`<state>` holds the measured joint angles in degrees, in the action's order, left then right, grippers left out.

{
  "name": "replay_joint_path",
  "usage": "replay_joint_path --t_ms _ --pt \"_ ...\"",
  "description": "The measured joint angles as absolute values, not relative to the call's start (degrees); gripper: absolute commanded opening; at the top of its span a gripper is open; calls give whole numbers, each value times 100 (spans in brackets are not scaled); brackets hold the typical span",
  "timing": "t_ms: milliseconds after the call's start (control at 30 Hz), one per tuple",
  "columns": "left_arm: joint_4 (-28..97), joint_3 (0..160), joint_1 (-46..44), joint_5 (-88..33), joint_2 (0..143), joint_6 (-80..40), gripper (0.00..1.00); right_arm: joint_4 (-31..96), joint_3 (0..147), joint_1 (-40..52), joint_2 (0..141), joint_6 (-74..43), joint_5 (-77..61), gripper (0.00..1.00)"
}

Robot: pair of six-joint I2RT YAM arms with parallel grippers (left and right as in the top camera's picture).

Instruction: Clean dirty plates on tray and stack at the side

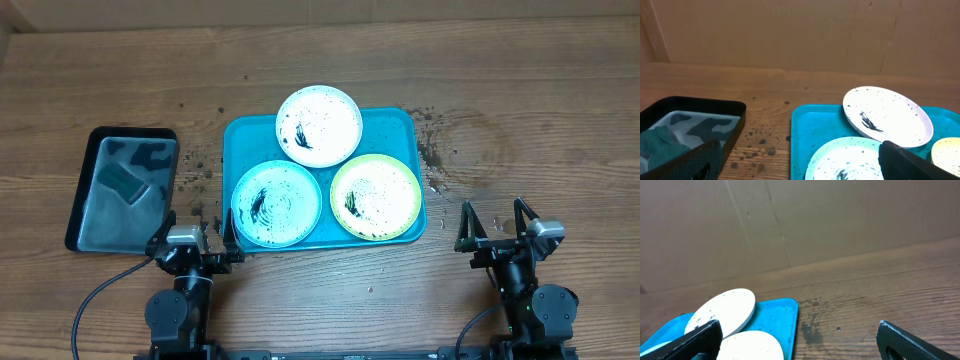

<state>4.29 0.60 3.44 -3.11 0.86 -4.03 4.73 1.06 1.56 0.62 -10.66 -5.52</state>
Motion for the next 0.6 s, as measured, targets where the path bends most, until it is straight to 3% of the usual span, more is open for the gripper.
replay_joint_path --t_ms 600 --pt "349 56 344 -405 86 -521 100 473 106 154 62 -1063 -552 100"
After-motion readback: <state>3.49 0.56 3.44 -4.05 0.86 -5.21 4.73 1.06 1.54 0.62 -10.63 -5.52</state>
